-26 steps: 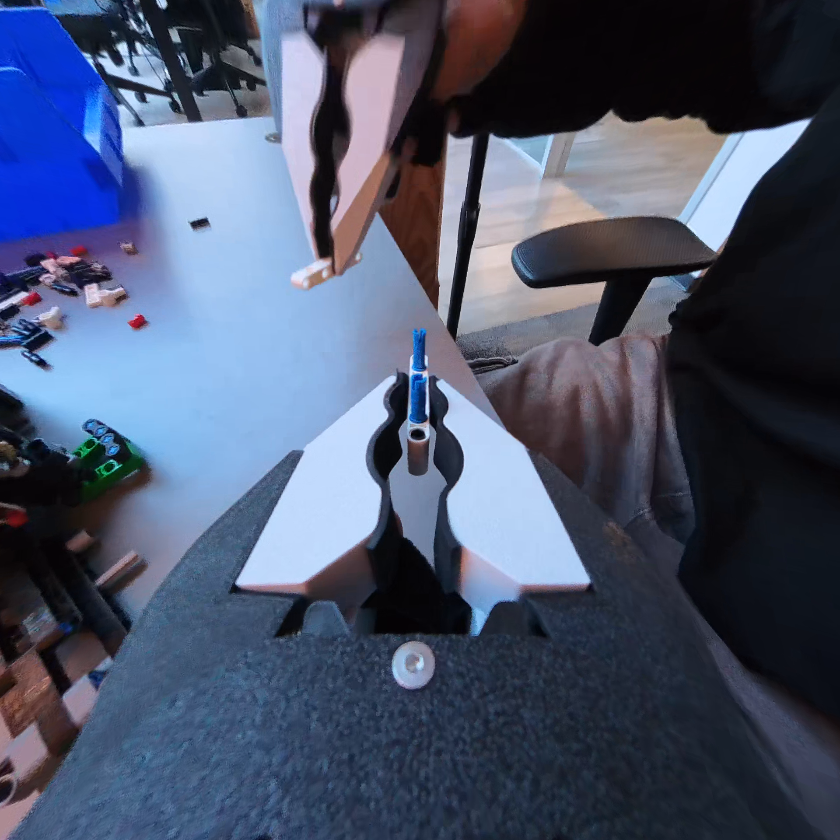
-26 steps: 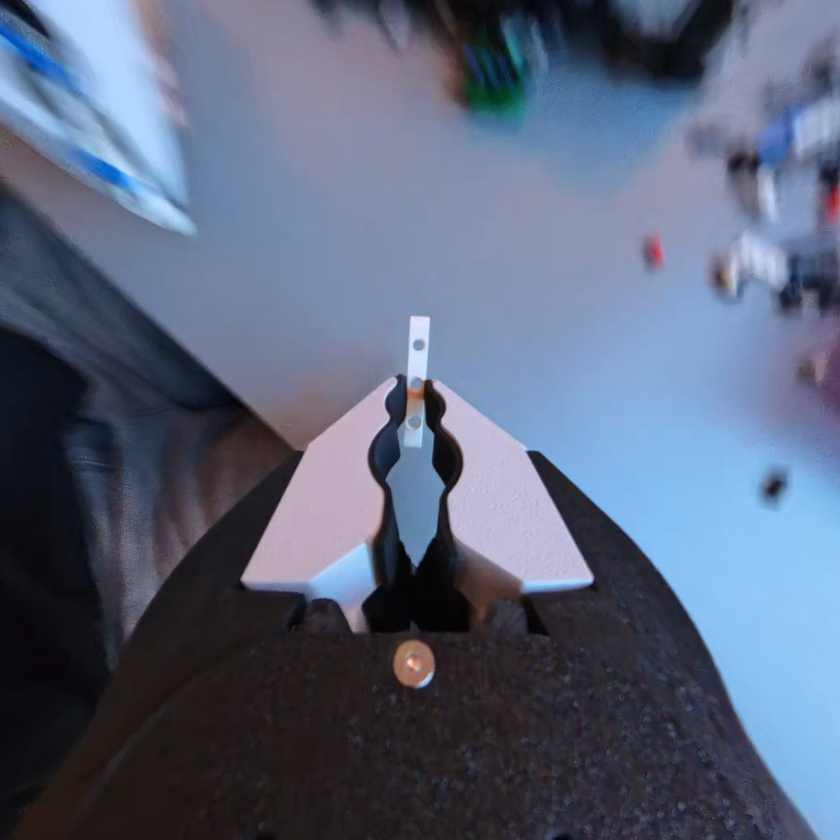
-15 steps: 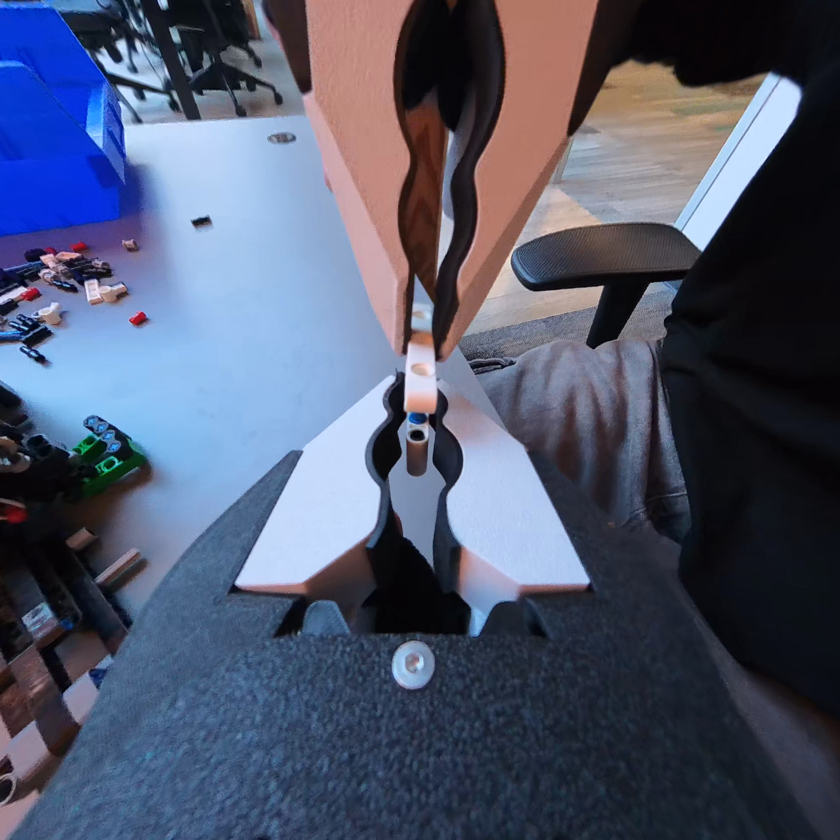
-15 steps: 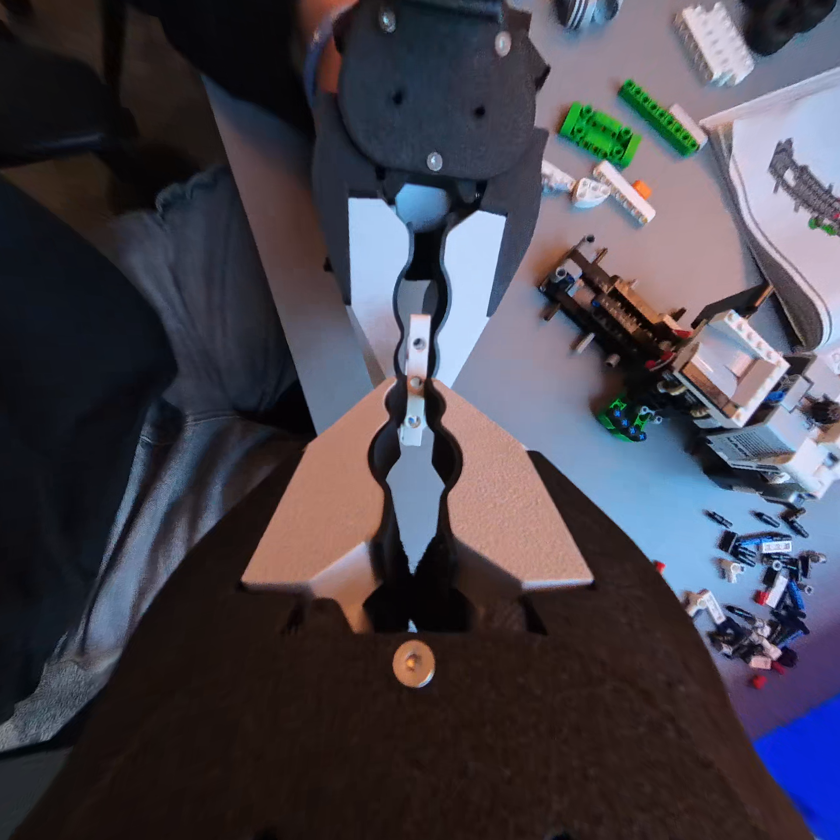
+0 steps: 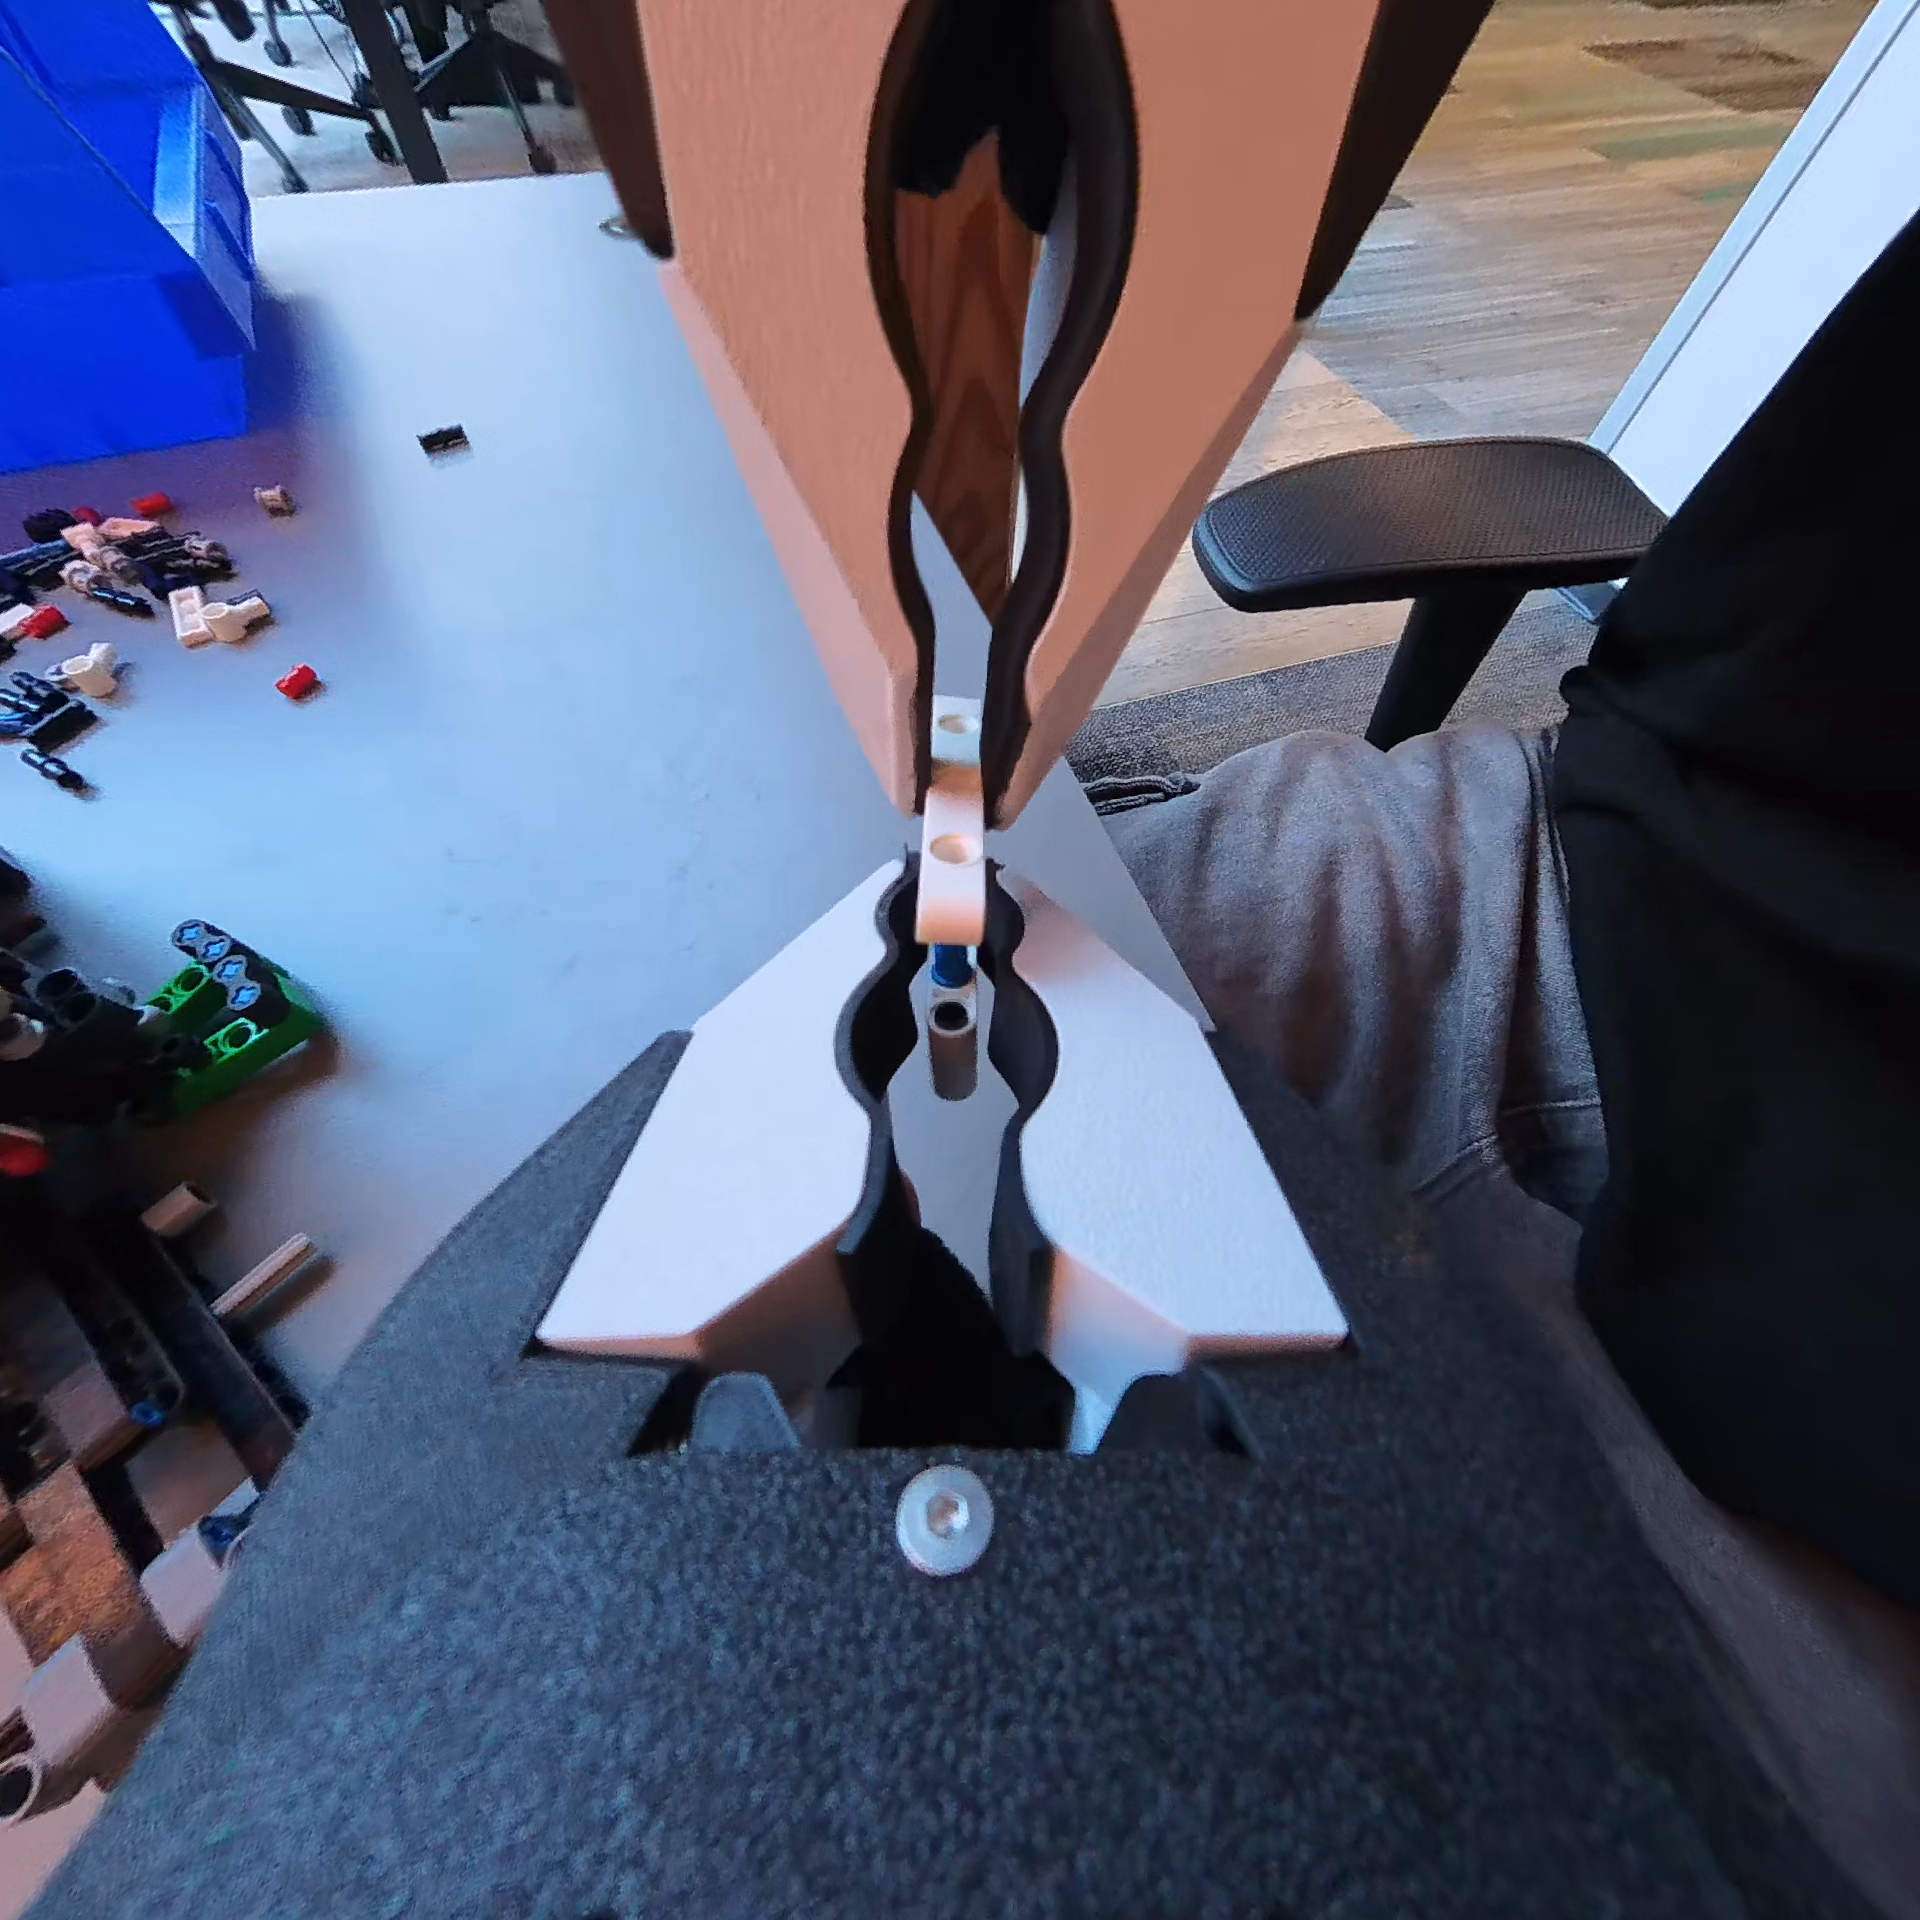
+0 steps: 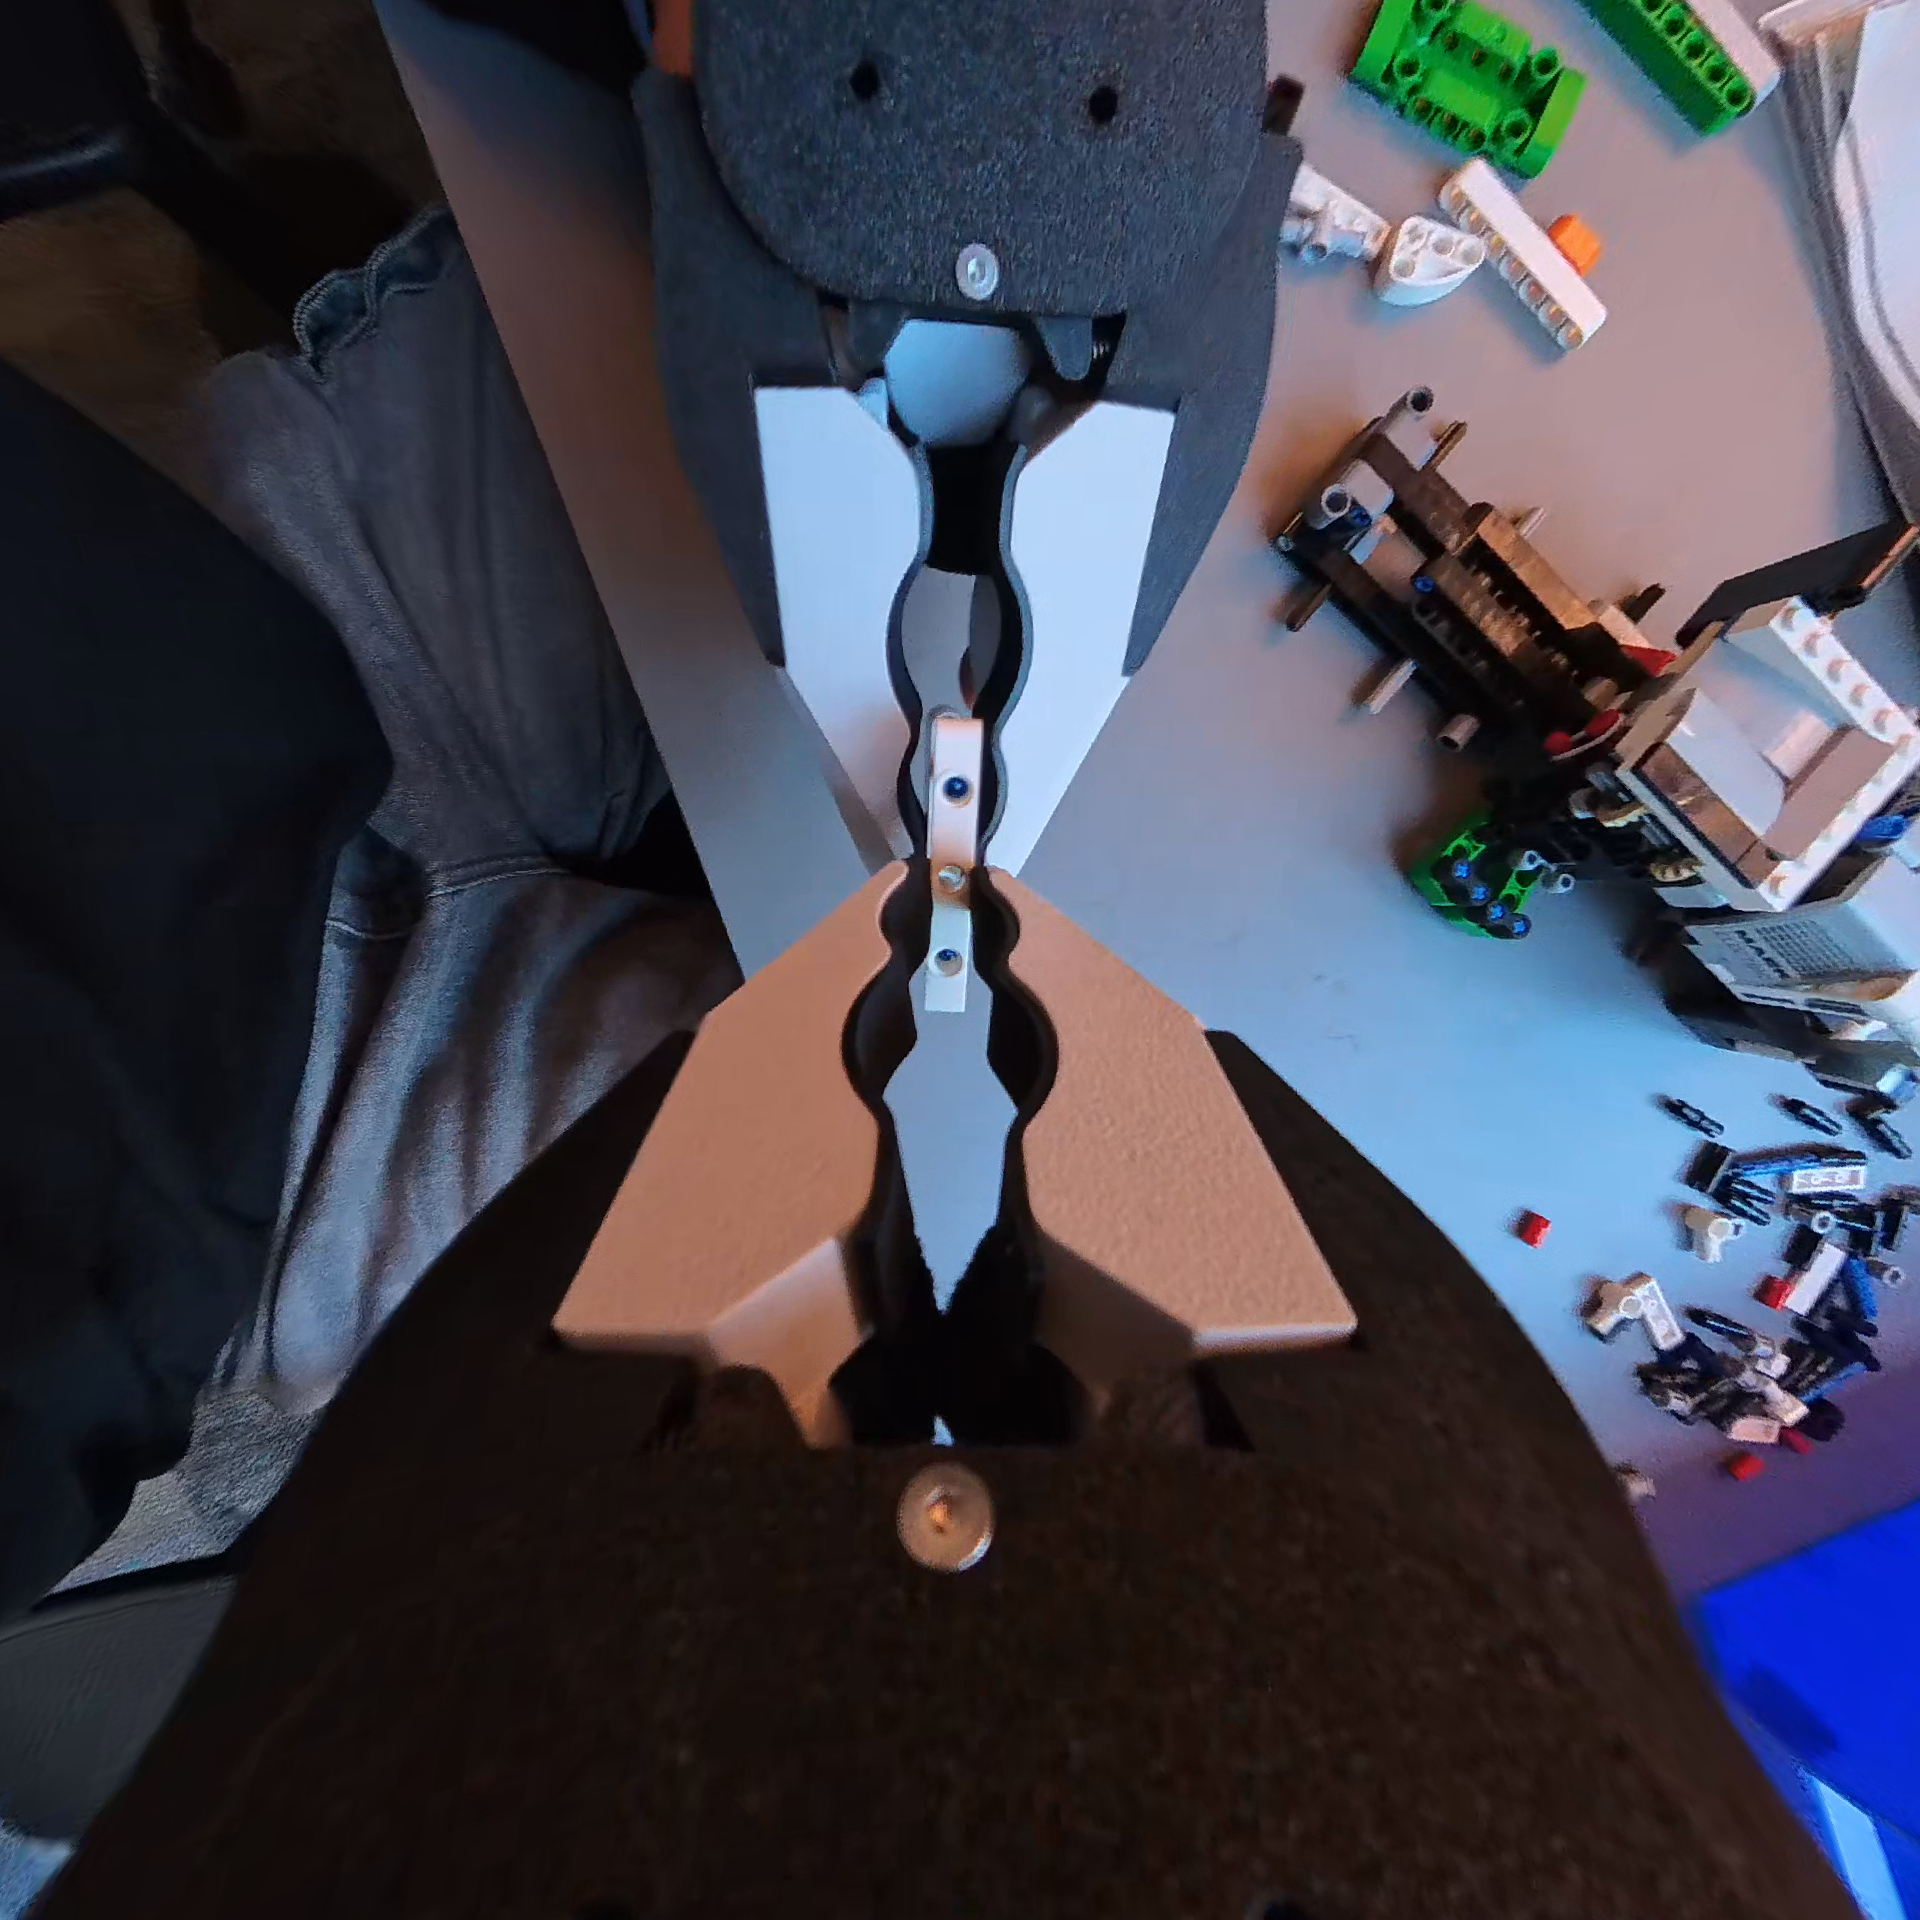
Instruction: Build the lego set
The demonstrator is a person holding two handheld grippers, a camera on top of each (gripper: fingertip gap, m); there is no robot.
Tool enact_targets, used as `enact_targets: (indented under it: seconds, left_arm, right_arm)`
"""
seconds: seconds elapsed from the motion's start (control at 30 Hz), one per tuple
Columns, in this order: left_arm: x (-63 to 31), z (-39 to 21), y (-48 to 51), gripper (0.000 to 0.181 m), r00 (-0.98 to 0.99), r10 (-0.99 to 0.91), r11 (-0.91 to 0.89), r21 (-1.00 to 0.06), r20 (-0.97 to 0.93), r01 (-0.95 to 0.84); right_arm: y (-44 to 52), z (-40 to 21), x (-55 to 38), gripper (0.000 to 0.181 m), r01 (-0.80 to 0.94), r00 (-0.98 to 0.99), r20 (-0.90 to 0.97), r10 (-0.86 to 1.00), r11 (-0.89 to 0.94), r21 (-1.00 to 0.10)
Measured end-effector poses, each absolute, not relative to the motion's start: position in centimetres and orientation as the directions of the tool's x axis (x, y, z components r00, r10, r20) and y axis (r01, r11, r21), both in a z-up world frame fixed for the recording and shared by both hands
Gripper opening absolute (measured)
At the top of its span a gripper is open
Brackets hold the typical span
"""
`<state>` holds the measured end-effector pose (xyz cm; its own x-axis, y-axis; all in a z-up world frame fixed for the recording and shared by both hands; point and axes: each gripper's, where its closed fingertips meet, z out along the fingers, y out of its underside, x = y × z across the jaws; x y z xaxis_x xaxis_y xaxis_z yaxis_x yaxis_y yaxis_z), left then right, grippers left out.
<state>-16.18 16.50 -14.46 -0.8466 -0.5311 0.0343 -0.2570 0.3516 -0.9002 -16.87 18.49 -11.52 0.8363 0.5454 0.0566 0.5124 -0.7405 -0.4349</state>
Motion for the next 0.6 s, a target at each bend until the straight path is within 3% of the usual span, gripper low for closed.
enact_targets:
  seconds: [0.4,0.6]
  left_arm:
    - [-16.23,-15.48,16.35,0.007,-0.844,-0.536,0.42,-0.871,-0.011,-0.256]
    - [-16.14,-14.93,16.42,0.006,-0.839,-0.543,0.392,-0.888,-0.011,-0.241]
  right_arm:
    - [18.29,-12.55,-17.17,0.006,0.544,0.815,0.019,0.579,-0.753,-0.37]
    - [18.18,-11.92,-17.2,0.006,0.479,0.827,-0.048,0.561,-0.746,-0.462]
